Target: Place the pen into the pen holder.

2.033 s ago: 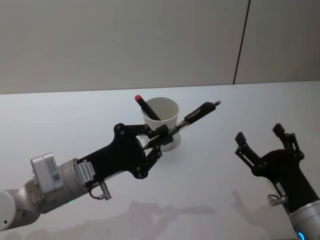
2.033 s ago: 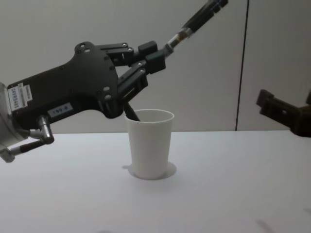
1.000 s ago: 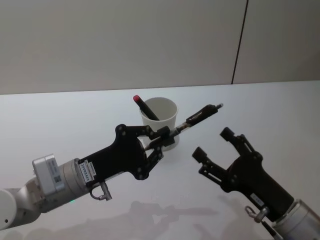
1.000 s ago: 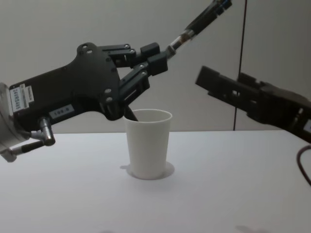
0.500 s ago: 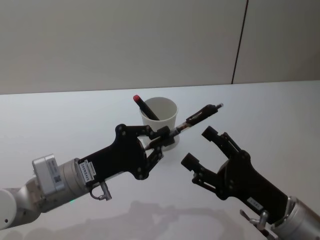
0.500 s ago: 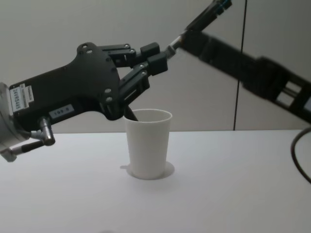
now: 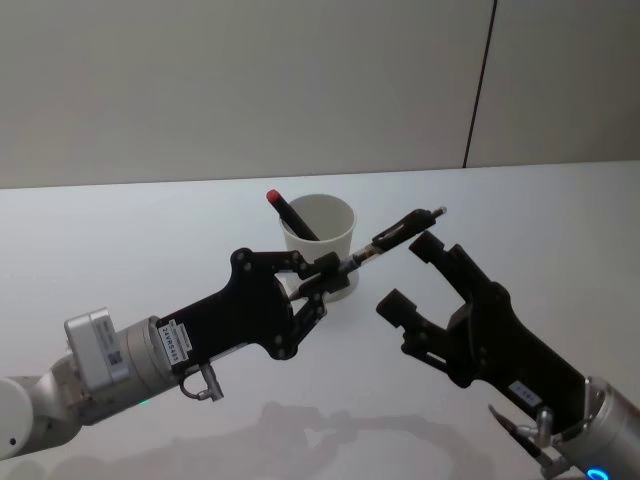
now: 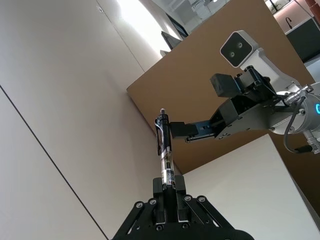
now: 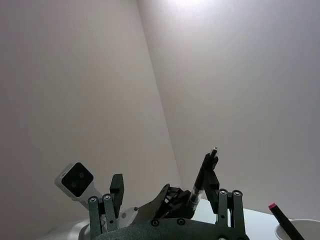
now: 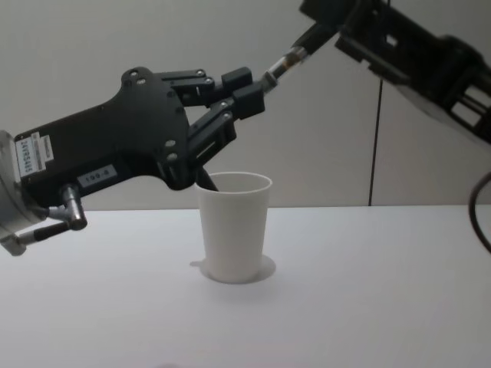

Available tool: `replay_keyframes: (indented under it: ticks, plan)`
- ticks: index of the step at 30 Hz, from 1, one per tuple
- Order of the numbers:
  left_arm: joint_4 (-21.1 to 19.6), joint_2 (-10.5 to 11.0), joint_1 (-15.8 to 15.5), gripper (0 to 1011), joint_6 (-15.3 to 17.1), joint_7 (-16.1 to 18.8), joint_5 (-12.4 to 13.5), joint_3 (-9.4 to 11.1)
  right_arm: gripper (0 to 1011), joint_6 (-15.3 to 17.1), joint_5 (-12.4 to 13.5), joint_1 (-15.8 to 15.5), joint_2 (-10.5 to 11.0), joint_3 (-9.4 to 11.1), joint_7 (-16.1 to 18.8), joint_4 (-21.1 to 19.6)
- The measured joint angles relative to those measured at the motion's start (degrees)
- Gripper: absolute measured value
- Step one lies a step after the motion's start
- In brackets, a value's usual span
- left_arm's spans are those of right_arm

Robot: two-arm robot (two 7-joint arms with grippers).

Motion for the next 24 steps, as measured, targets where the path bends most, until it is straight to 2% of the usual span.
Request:
replay_keyframes:
  ticks: [24]
  plan:
    - [0.0,0.0,0.0,142,0.0,0.01,0.02,0.0,1001,-1.23,2.68,0.75,0.8,0.06,0.5,0.63]
